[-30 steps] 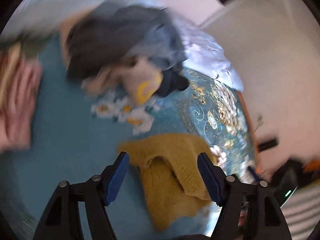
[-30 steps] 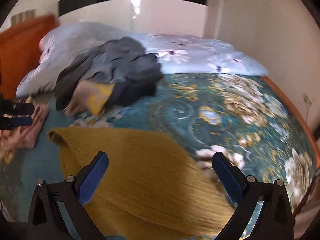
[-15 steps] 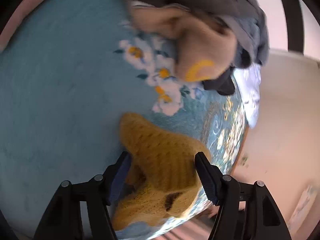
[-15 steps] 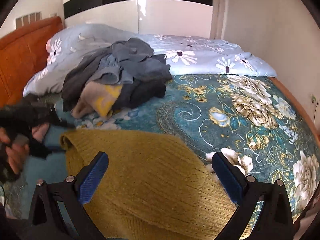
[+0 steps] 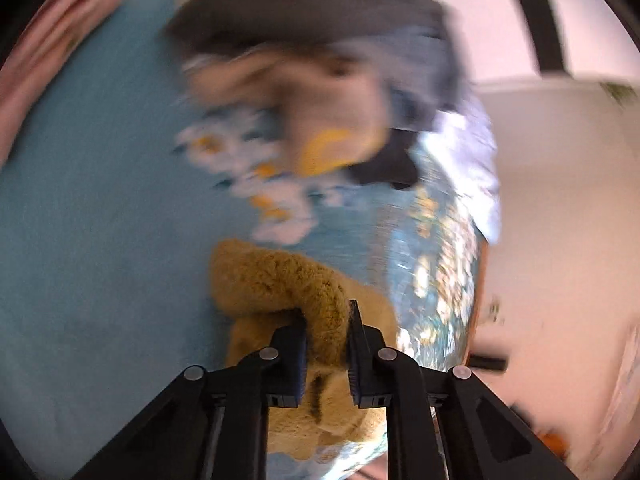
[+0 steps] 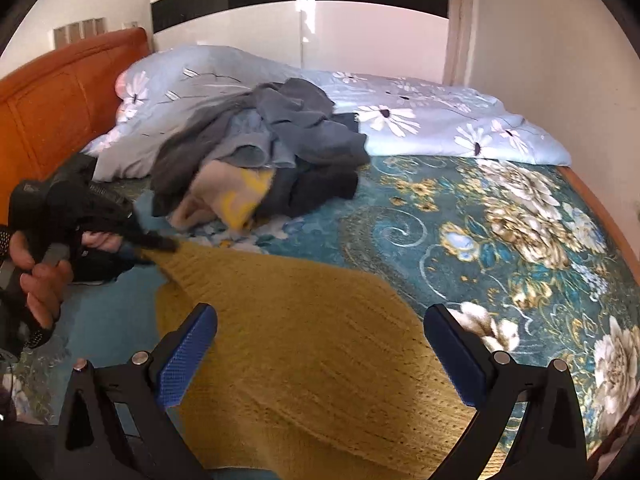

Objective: Fold clothes
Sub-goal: 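Regrip the sweater with the left gripper while the right gripper grasps its other edge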

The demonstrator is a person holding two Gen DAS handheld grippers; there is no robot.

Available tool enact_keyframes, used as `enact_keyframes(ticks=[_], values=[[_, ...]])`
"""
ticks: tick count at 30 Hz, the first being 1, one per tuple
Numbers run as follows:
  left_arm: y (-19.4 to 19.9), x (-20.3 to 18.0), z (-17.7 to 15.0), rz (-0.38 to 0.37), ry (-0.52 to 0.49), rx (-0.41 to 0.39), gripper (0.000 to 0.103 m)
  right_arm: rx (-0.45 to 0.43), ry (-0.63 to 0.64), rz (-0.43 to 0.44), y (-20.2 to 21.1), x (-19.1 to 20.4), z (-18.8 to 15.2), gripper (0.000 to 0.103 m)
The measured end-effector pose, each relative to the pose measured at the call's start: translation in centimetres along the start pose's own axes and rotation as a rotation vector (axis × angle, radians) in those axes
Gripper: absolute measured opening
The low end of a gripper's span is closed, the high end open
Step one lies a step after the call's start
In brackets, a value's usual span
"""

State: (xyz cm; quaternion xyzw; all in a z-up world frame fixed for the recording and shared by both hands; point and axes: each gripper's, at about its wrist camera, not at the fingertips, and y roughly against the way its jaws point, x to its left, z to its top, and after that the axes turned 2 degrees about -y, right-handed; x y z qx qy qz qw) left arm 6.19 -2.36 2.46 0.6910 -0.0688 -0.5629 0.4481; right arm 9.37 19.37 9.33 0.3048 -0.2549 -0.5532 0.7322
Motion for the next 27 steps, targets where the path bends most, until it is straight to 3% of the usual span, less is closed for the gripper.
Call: enact_keyframes(ticks=[7, 11, 15, 17, 20, 22, 23, 25, 27], values=[[1.2, -12.8, -3.3, -0.134, -0.381, 0.095, 0.016, -0.068, 0.071, 0.083, 1.5, 2.3, 0.5, 0.103], [1.5, -16.5, -5.9, -0.171, -0.518, 0.133, 0.016, -0.125, 0.062, -0.003, 2.2, 2.0, 0.8, 0.103], [1.4, -18.0, -7.7, -0.204, -0.583, 0.178, 0.016, -0.153, -0.133, -0.03, 3.3, -1.7, 1.4, 0.102], [1.2, -18.0, -8.3, -0.223, -0.586, 0.198, 0.016, -0.154, -0.217, -0.032, 3.6, -3.5, 1.6, 0.093], [0.5, -18.2, -9.0, -0.221, -0.594, 0.227, 0.016, -0.098, -0.272, 0.001, 2.8, -4.5, 1.6, 0.06], [-0.3, -18.0, -9.4, -0.214, -0.597, 0.258, 0.016, -0.065, -0.286, 0.008, 2.1, -4.5, 1.5, 0.015], [-0.7, -17.9, -9.6, -0.212, -0.595, 0.272, 0.019, -0.06, -0.297, -0.001, 2.1, -4.6, 1.3, 0.009], [-0.6, -16.8, -9.4, -0.225, -0.57, 0.289, 0.029, -0.062, -0.367, -0.013, 2.3, -5.7, 0.9, 0.008], [0.1, -15.3, -8.9, -0.247, -0.554, 0.275, 0.051, -0.074, -0.483, -0.022, 2.9, -8.1, 0.4, 0.008]])
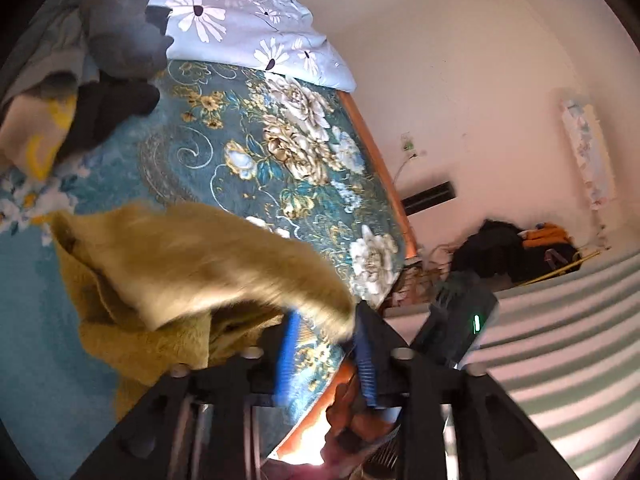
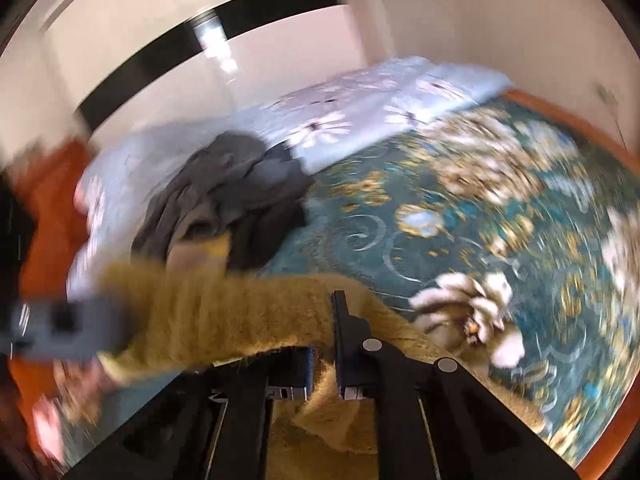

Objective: Fold clothes
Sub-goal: 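Regrip the sweater with the left gripper while the right gripper grasps its other edge, then lift the sweater with both grippers and shake it out in the air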

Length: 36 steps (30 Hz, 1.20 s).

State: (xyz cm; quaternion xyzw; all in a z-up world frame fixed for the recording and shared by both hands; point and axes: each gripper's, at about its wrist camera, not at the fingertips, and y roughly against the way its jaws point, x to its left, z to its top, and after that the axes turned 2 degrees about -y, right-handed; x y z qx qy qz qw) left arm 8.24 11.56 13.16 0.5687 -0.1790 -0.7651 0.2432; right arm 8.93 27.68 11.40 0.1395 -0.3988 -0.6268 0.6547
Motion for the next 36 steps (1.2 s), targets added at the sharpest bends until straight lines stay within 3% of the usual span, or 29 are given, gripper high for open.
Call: enact_keyframes(ticks=[2, 5, 7, 12, 16, 18, 24, 25, 27, 28, 31, 36], values=[[1.2, 1.6, -0.5, 0.065, -0.009, -0.046, 0.062, -0.006, -0.119, -0.008, 0.4, -2.7, 0.6, 0.008], [1.8, 4.5, -1.2, 0.255, -0.014, -0.08, 0.062, -0.016, -0.247, -0.002, 0.8, -5.6, 1.3, 0.008], [0.5, 6.4, -1.6, 0.328, -0.011, -0.054, 0.062, -0.021, -0.29, 0.002, 1.0, -6.5, 1.6, 0.008], [-5.1, 11.9, -1.9, 0.462, -0.017, 0.059, 0.064, -0.021, -0.285, 0.017, 1.2, -6.1, 1.9, 0.008], [-7.5, 14.1, -1.6, 0.56, -0.137, 0.027, 0.068, -0.013, -0.253, 0.011, 1.7, -5.4, 1.7, 0.008], [-8.4, 14.4, -1.2, 0.544, -0.189, 0.027, 0.073, -0.01, -0.242, -0.002, 2.0, -5.5, 1.6, 0.008], [-11.6, 12.7, -0.5, 0.382, -0.266, 0.097, 0.071, -0.003, -0.251, -0.026, 2.2, -6.4, 1.6, 0.008], [-12.1, 12.5, -0.4, 0.351, -0.263, 0.107, 0.067, -0.005, -0.25, -0.03, 2.3, -6.4, 1.6, 0.008], [-12.4, 12.0, -0.7, 0.303, -0.258, 0.114, 0.025, -0.009, -0.249, -0.034, 2.5, -6.4, 1.7, 0.008], [-12.3, 11.6, -0.9, 0.311, -0.272, 0.107, 0.019, -0.011, -0.248, -0.035, 2.6, -6.3, 1.8, 0.008], [-11.9, 10.2, -1.4, 0.333, -0.31, 0.076, 0.015, -0.028, -0.237, -0.043, 3.2, -6.1, 2.1, 0.008], [-5.7, 6.7, -0.1, 0.302, -0.323, -0.127, 0.014, -0.137, -0.207, -0.03, 6.4, -5.3, 3.2, 0.008]])
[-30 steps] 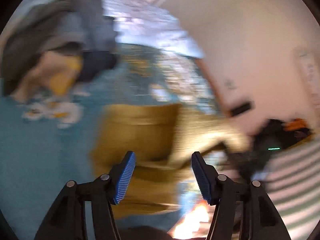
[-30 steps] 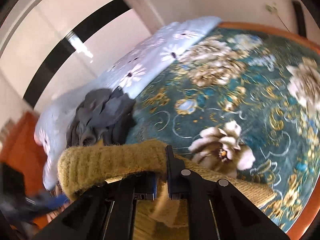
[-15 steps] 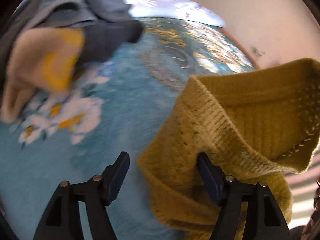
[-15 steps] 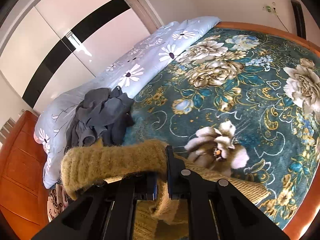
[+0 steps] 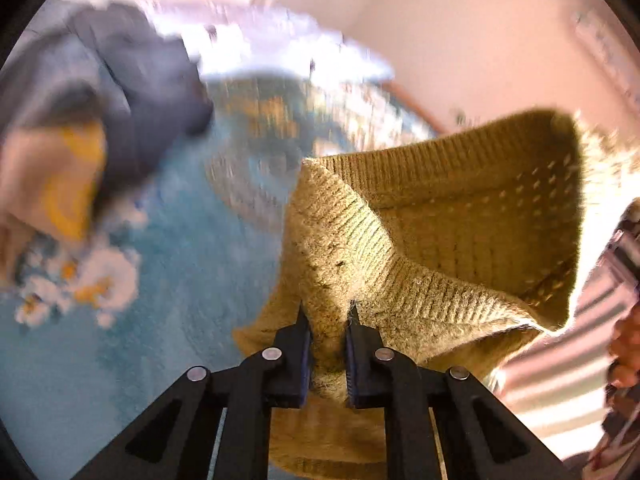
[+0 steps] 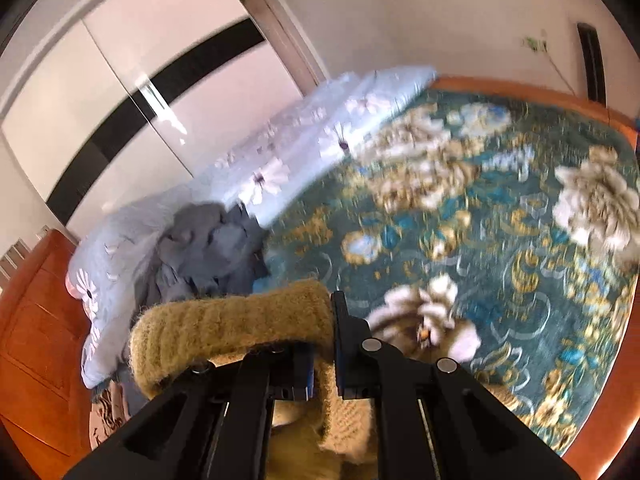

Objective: Fold clothes
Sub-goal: 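Lift the sweater with both grippers and shake it out in the air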

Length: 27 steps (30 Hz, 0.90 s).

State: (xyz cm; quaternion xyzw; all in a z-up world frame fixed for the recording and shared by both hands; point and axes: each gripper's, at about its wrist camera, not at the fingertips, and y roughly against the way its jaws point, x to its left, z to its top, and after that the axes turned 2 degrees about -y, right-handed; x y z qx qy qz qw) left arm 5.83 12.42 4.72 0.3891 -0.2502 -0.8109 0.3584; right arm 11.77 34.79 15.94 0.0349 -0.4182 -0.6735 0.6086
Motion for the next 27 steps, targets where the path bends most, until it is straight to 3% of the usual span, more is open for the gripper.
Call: enact_keyframes(ticks=[7, 12, 21, 27], values=[[12.7, -2.5, 5.1, 0.026, -0.107, -0.286, 0.014, -0.212, 0.038, 0.092, 6.3, 2.1, 2.6, 0.008], [20.5, -4.2, 6.3, 0.012, -0.16, -0.438, 0.014, -0.322, 0.099, 0.157, 10.5, 4.7, 3.4, 0.008], [31.4, -7.7, 4.7, -0.002, -0.316, -0.579, 0.014, -0.471, 0.232, 0.213, 19.2, 8.8, 2.0, 0.008], [32.4, -9.6, 6.9, 0.001, -0.383, -0.554, 0.014, -0.498, 0.245, 0.232, 22.4, 9.1, 2.5, 0.008]])
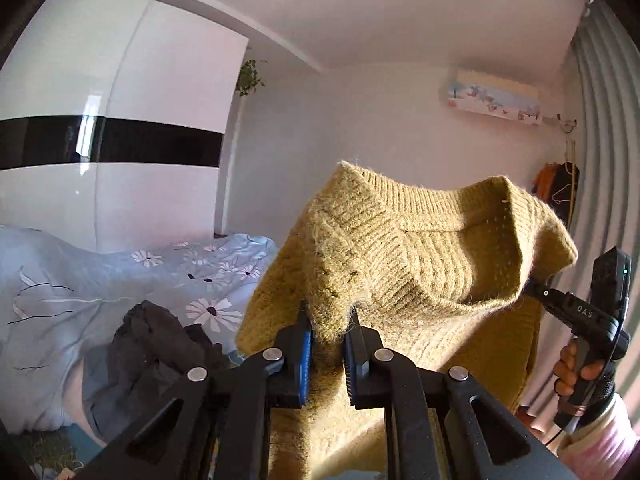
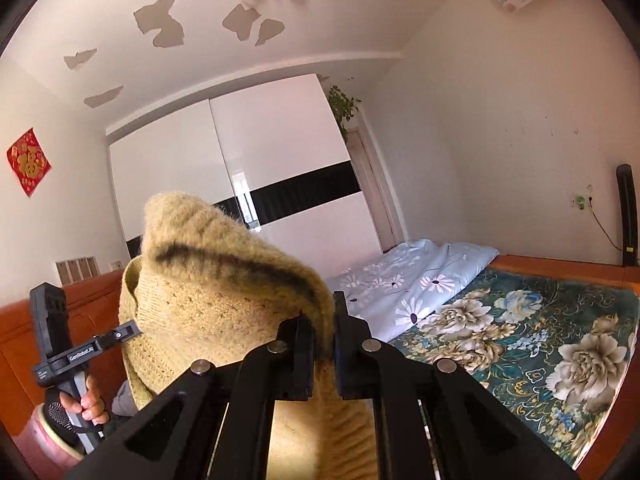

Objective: Fold clothes
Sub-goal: 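Lift the sweater with both grippers and shake it out in the air, then lower the sweater flat onto the bedspread with both grippers and release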

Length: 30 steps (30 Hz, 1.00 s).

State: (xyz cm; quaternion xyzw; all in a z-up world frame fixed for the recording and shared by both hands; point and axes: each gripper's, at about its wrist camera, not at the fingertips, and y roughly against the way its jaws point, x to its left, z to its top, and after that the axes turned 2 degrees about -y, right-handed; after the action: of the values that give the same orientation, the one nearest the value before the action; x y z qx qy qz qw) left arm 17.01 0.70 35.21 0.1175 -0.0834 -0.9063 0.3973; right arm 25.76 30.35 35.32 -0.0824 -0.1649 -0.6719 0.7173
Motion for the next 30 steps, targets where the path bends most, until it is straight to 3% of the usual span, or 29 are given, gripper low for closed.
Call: enact_keyframes(ticks=[4, 6, 10, 16, 20, 26, 30], values=[[-5.3, 0.1, -0.1, 0.011, -0.032, 0.106, 0.014, 0.057, 0.017, -0.037, -1.4, -1.8, 0.3, 0.008], [-9.5, 0.8, -1.5, 0.02, -0.011, 0.194, 0.014, 0.129, -0.002, -0.076, -3.5, -4.0, -0.5, 0.008], [-17.4, 2.0, -5.9, 0.037, 0.034, 0.298, 0.014, 0.255, -0.055, -0.18, -8.1, -9.9, -4.7, 0.008], [-28.7, 2.5, -13.9, 0.14, 0.106, 0.492, 0.014, 0.411, -0.129, -0.304, -14.3, -17.4, -11.2, 0.008], [-33.4, 1.8, -16.1, 0.163, 0.076, 0.527, 0.014, 0.486, -0.16, -0.38, -17.3, -21.9, -14.4, 0.008], [-40.3, 2.1, -17.8, 0.207, 0.027, 0.565, 0.014, 0.519, -0.149, -0.477, -20.9, -25.8, -17.1, 0.008], [-44.8, 3.8, -20.2, 0.276, 0.07, 0.638, 0.018, 0.531, -0.16, -0.504, -22.2, -27.3, -18.4, 0.013]])
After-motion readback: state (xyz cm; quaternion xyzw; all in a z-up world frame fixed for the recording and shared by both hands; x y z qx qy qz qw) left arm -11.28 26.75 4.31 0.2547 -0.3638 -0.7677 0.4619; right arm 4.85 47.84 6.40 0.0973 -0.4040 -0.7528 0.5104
